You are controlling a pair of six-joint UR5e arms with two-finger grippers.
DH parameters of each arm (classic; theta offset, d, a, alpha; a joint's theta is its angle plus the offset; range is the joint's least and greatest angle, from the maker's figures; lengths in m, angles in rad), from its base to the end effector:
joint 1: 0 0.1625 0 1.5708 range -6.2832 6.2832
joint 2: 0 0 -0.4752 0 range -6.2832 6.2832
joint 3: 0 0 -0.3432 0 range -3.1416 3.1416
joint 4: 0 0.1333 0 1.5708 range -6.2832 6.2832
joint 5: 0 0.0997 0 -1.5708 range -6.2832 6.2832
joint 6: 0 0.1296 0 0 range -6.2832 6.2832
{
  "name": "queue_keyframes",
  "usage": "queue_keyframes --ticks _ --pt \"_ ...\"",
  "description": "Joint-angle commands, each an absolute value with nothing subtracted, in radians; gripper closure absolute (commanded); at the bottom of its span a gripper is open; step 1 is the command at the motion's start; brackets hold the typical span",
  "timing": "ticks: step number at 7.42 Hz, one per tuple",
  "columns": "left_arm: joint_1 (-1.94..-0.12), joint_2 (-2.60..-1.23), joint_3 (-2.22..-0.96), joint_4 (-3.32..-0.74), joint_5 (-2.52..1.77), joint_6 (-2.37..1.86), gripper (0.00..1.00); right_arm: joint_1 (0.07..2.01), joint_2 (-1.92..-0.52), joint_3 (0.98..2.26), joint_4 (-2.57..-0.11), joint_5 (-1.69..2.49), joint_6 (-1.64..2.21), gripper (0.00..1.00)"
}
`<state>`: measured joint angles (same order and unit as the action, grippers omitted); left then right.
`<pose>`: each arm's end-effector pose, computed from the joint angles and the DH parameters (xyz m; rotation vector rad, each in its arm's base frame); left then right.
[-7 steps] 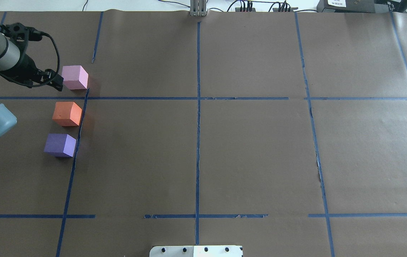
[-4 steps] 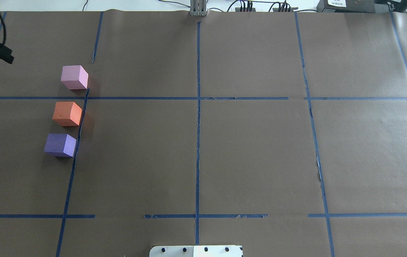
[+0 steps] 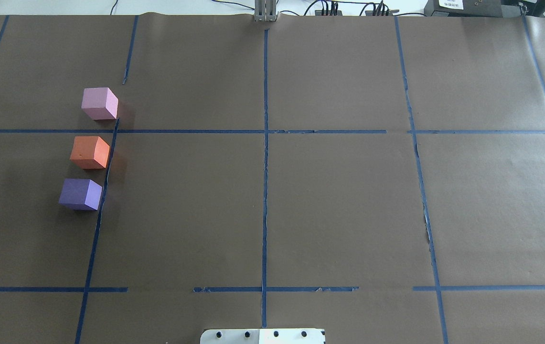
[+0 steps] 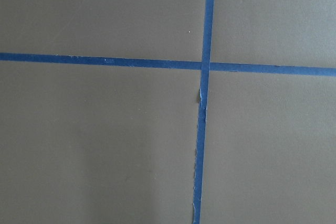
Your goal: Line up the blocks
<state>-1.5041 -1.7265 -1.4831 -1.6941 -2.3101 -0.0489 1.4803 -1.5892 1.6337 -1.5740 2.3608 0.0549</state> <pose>-0.0104 -0.5341 0.6837 0.1396 0.7464 0.0877 0.0015 -0.4394 0.7094 -0.0184 -0.7907 -0.0500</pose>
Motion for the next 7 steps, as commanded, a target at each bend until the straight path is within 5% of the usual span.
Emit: queue_keyframes --ticks 1,5,7 --pt "-1.520 -1.666 -1.448 -1.689 -2.365 -0.041 0.00 1.480 -1.589 1.634 -1.574 2.361 0.054 0.00" --pt "-1.563 -1.605 -1.477 -1.652 -2.368 -0.041 0.00 1.480 -1.589 1.634 -1.574 2.361 0.054 0.00" --pt "-1.572 -1.541 -1.599 -1.548 -2.367 -0.028 0.00 1.480 -1.589 1.634 -1.574 2.361 0.054 0.00"
